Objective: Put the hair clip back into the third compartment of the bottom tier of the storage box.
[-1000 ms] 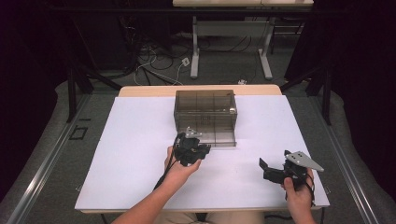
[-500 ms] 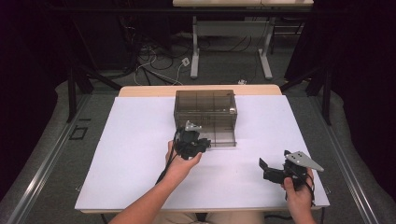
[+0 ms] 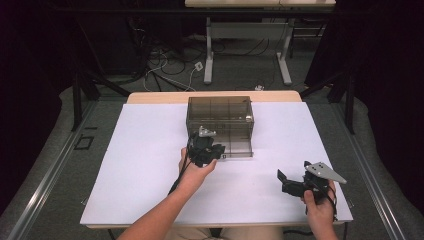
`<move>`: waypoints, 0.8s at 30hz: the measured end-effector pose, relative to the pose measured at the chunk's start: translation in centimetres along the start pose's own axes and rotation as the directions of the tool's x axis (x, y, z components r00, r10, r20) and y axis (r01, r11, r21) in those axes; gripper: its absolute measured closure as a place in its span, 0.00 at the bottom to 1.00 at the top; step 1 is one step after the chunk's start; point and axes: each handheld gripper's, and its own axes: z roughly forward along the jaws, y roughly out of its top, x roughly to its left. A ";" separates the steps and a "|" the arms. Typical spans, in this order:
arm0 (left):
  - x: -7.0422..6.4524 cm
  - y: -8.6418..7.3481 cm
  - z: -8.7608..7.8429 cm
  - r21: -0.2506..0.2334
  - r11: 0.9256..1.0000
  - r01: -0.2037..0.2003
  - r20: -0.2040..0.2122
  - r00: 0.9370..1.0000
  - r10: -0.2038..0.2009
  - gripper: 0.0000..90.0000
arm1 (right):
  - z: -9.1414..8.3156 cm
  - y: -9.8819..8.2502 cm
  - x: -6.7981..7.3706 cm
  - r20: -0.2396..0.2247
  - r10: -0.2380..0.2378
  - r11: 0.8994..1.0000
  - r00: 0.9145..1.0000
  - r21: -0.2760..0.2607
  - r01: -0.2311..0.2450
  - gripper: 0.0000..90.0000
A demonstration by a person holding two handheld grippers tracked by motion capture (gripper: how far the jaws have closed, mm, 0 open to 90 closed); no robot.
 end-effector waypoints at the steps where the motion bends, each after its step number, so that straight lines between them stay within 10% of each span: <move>1: 0.0 -0.1 0.2 -0.013 1.000 0.009 -0.005 1.000 -0.009 0.88 | 0.0 0.0 0.0 0.002 0.000 1.000 1.000 0.002 0.000 0.00; 24: 1.1 0.0 2.2 -0.035 0.999 0.023 -0.032 0.999 -0.024 0.88 | 0.1 0.0 -0.1 -0.001 -0.001 1.000 1.000 0.004 0.001 0.00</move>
